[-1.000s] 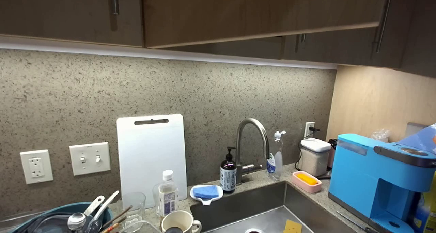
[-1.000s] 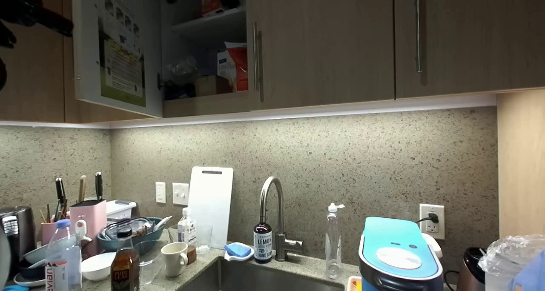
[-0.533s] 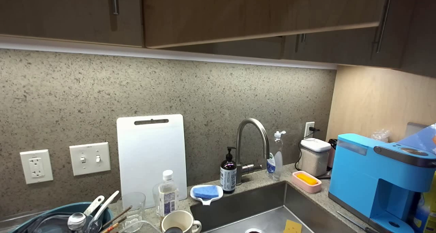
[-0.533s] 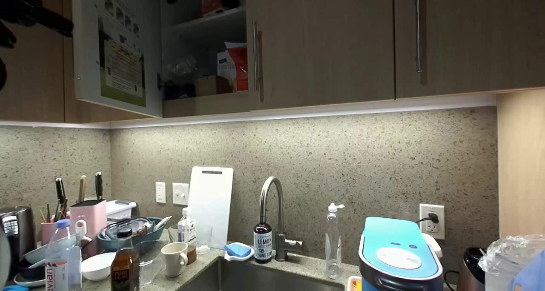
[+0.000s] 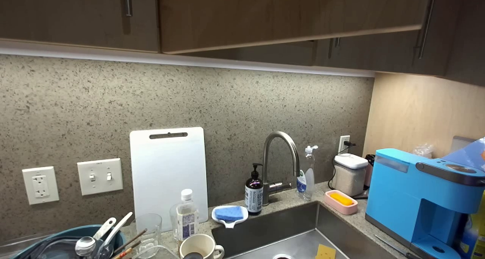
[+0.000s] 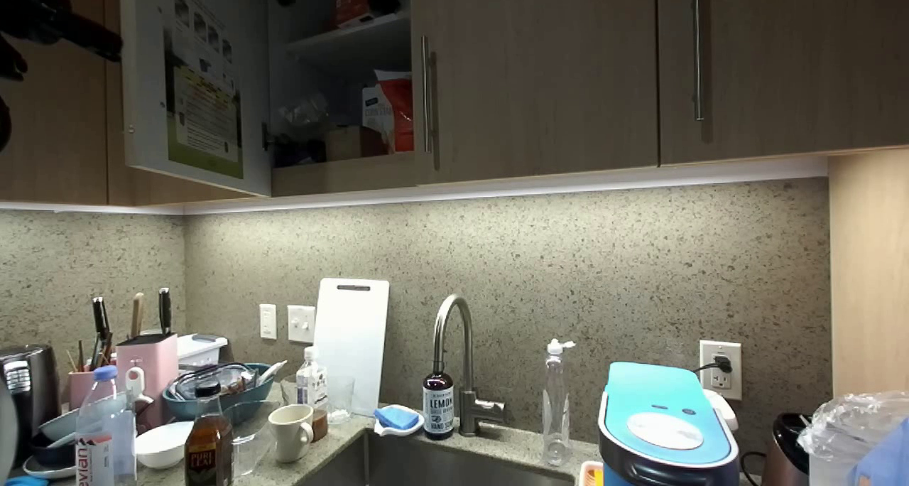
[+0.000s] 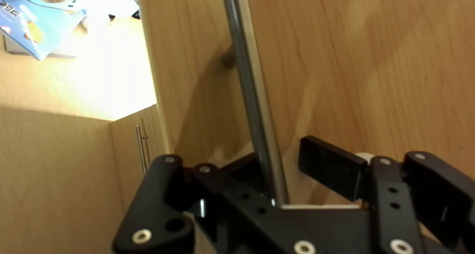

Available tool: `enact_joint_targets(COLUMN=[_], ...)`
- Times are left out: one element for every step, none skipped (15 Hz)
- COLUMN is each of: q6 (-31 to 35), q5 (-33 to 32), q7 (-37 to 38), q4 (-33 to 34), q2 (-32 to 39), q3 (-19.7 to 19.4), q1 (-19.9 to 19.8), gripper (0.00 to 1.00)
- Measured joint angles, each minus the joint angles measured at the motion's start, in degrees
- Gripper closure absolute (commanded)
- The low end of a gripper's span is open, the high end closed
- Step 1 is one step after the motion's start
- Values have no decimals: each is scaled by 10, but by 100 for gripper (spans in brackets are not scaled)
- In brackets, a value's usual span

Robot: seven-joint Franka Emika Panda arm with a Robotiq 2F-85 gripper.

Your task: Open the left cabinet door

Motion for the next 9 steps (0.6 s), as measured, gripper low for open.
enact_joint_targets(q6=[0,0,0,0,0,0,0,0,-2], q5=[0,0,0,0,0,0,0,0,-1], q7=[0,0,0,0,0,0,0,0,0], q4=[0,0,0,0,0,0,0,0,0], q2=[0,0,0,0,0,0,0,0,-1], q3=[0,0,0,0,0,0,0,0,0], q1=[0,0,0,0,0,0,0,0,0], gripper=[74,74,74,74,74,74,49,49,44])
